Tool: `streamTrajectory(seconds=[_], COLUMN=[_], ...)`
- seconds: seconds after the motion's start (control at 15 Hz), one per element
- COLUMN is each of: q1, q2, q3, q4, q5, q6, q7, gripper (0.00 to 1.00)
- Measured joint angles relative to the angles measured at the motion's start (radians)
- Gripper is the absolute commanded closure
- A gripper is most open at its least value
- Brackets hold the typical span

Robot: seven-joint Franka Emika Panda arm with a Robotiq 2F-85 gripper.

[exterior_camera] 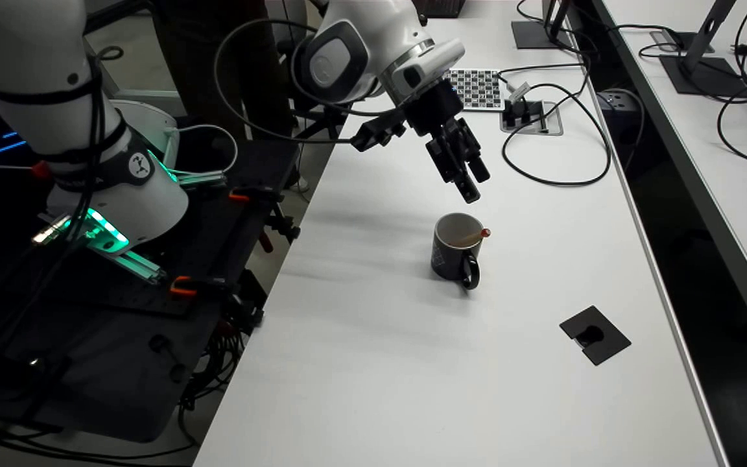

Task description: Pick up the pen from the table and place it in the black mug cup.

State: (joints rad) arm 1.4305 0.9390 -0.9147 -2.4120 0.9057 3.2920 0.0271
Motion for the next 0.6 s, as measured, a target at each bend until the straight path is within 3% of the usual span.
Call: streamTrajectory(seconds=[0.33, 0.6], q1=[0.104, 0.129], q2=[-0.063, -0.188], q3=[-0.118, -0.149], q4=[-0.102, -0.183], q5=[-0.076, -0.354], q6=[-0.066, -0.032], q7=[-0.158, -0.17], gripper=[0.0, 0.0])
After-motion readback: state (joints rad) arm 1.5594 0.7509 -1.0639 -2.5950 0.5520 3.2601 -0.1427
